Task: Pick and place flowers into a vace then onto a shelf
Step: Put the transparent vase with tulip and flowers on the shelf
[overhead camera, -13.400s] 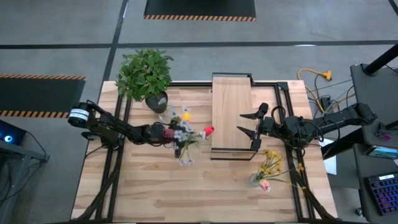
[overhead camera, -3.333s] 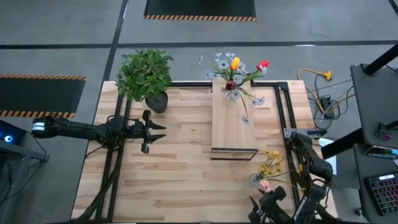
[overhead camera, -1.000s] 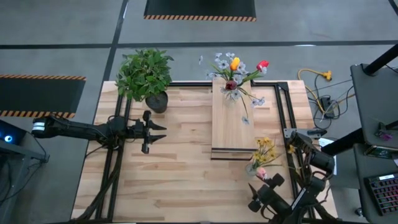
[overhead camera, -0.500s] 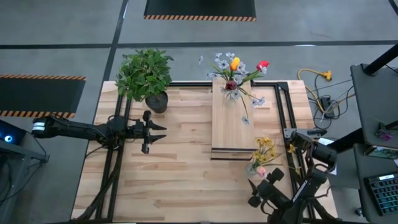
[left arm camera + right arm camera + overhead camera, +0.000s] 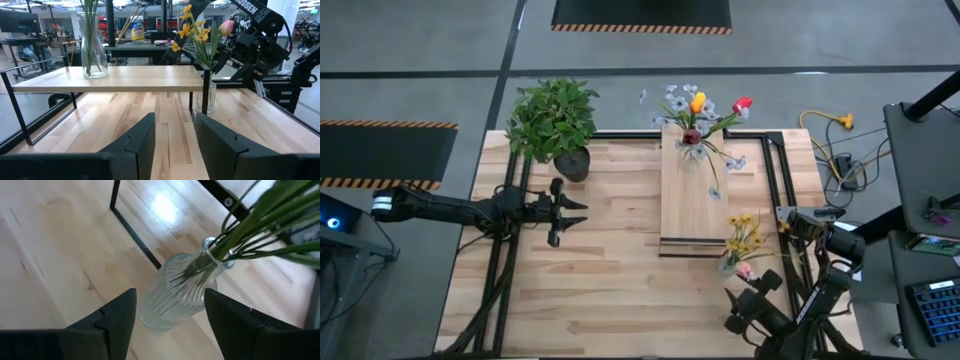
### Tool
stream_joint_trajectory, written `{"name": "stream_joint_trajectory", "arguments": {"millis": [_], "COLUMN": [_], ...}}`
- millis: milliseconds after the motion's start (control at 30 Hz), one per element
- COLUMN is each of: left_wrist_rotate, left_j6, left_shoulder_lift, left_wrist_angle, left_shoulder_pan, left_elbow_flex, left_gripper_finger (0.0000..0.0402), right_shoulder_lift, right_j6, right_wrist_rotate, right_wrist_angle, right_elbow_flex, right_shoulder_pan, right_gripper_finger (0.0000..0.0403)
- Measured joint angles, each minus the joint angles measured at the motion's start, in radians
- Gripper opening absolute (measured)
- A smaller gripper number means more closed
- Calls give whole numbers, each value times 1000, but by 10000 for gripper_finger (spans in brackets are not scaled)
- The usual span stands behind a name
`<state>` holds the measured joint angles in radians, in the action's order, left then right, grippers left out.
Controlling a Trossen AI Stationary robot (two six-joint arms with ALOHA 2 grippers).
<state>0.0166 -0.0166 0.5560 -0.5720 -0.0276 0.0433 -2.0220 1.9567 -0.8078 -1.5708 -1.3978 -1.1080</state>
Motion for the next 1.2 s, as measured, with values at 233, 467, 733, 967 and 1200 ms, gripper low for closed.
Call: {"name": "stream_joint_trajectory", "arguments": {"millis": [233,467,733,967,1200], "left_wrist_rotate": [0,0,0,0,0], "left_j6": [0,0,0,0,0], "left_shoulder_lift": [0,0,0,0,0], "left_wrist_angle": [0,0,0,1,1], "left_shoulder_pan": [0,0,0,0,0], "left_elbow_flex": [0,0,0,0,0], "left_gripper_finger": [123,123,123,123,123], "right_shoulder_lift": [1,1,2,2,2], "right_j6": [20,142,216,298,338], "right_wrist_rotate": [167,182,52,-52,-142], "right_wrist_angle": [0,0,0,0,0], "right_elbow_flex": [8,58,118,151,172], "right_shoulder_pan": [39,51,65,65,77], "right_gripper_finger": [247,323,363,363,363]}}
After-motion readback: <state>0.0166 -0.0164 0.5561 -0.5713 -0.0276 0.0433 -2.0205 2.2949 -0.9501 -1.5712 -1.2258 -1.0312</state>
